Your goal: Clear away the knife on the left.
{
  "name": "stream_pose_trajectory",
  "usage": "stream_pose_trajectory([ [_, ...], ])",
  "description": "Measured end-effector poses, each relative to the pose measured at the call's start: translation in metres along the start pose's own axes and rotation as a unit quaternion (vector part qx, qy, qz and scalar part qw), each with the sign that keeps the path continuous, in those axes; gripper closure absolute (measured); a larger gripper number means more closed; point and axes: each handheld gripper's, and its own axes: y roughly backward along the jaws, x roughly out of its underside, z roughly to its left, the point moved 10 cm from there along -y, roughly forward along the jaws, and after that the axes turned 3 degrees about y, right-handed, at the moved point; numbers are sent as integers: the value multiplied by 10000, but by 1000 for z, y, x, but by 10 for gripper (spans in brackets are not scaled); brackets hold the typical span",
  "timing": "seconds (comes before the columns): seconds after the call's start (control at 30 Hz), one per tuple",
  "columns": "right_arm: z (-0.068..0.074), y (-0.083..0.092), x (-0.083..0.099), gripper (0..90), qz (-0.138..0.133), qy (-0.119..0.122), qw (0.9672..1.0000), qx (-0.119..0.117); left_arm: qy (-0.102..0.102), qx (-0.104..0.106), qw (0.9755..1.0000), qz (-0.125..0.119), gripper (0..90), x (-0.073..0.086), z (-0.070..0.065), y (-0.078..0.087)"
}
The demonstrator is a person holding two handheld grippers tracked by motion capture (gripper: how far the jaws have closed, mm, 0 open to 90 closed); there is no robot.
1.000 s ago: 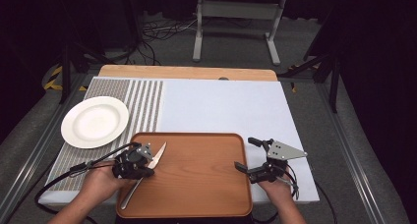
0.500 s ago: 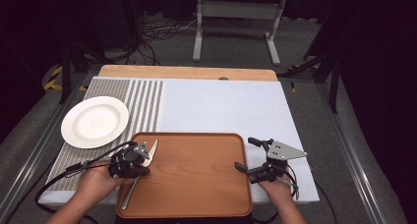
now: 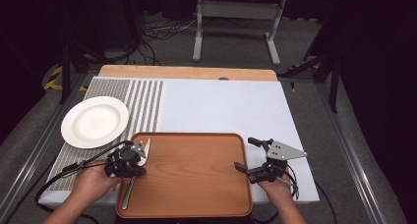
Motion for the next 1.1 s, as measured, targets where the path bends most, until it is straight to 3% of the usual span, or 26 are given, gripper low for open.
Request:
stream_pose_trajectory([
  [0.63, 3, -2, 1, 37, 88, 135, 9999, 6, 235, -100, 9996, 120, 900, 7, 5, 3],
  [0.93, 2, -2, 0, 37, 61, 106, 9999, 22, 471, -87, 9988, 94, 900, 9, 6, 4],
  [1.1, 3, -3, 1, 37, 98, 146, 9998, 10, 425, -107, 9990, 98, 900, 9, 7, 4],
])
